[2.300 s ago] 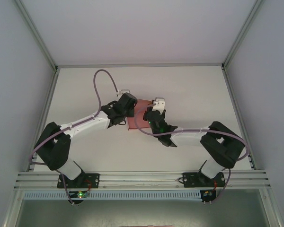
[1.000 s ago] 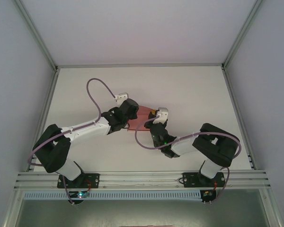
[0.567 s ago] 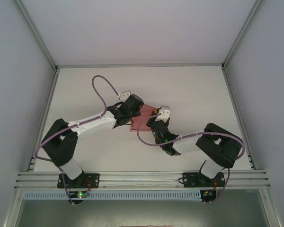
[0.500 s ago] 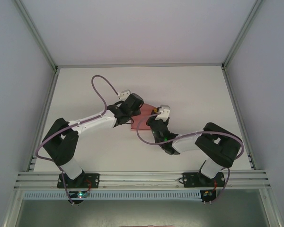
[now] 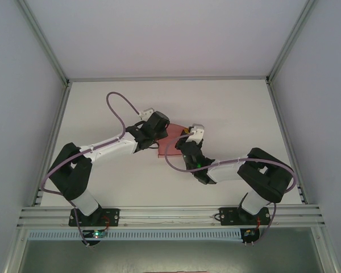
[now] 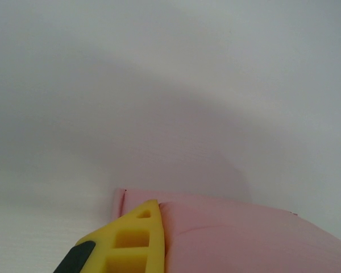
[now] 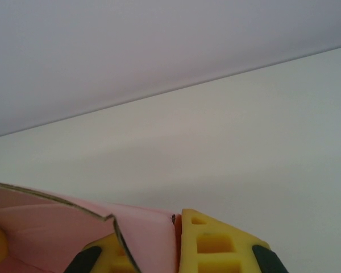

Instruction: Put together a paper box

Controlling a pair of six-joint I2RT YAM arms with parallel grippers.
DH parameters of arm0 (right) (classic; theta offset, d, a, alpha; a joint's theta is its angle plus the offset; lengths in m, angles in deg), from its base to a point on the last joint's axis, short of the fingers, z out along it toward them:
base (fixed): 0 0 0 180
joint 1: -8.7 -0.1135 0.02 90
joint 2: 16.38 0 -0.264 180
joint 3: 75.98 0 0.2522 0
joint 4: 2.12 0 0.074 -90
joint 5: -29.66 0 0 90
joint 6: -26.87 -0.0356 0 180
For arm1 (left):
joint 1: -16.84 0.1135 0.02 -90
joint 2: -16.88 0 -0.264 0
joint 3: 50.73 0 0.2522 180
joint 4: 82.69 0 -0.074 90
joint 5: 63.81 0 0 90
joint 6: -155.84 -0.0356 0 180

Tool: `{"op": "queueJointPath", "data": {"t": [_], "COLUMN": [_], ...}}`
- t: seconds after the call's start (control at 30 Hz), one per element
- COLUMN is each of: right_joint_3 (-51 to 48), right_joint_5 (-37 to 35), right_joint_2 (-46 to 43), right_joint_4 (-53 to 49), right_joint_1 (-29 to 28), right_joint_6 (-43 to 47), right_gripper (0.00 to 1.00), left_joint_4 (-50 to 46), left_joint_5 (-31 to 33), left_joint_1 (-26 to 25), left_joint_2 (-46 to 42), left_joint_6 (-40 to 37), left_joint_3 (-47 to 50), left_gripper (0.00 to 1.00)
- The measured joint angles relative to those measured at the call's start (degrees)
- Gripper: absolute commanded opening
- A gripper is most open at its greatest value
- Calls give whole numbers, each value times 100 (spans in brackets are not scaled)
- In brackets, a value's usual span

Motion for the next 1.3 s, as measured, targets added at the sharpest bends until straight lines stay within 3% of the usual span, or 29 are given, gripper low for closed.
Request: {"op": "queueJointPath", "data": {"t": [0.1, 0.4, 0.77, 0.97, 1.17, 1.3], "right_joint_3": [-83, -940, -1532, -1593, -1528, -1528], "right_joint_5": [42, 507, 210, 28, -190, -310], "right_joint_2": [15, 24, -302, -319, -623, -730], "right_joint_4": [162, 1541, 1576, 1611, 957, 743], "right_joint_1": [0, -144, -555, -721, -909, -957], "right_joint_6": [70, 719, 931, 973, 973, 1019], "right_gripper": [0, 2, 2, 0, 0, 0], "left_joint_4": [146, 2052, 1810, 1283, 542, 149], "left_joint_5": [-15, 254, 1189, 997, 444, 188], "left_joint_1": [2, -293, -1025, -1134, -1241, -1248], "left_joint_2": [-22, -671, -828, -1189, -1593, -2124], "left_joint_6": [-129, -901, -1016, -868, -756, -787], "left_joint_3": [103, 1700, 1897, 1991, 2175, 2208], "left_gripper": [0, 0, 0, 28, 42, 72]}}
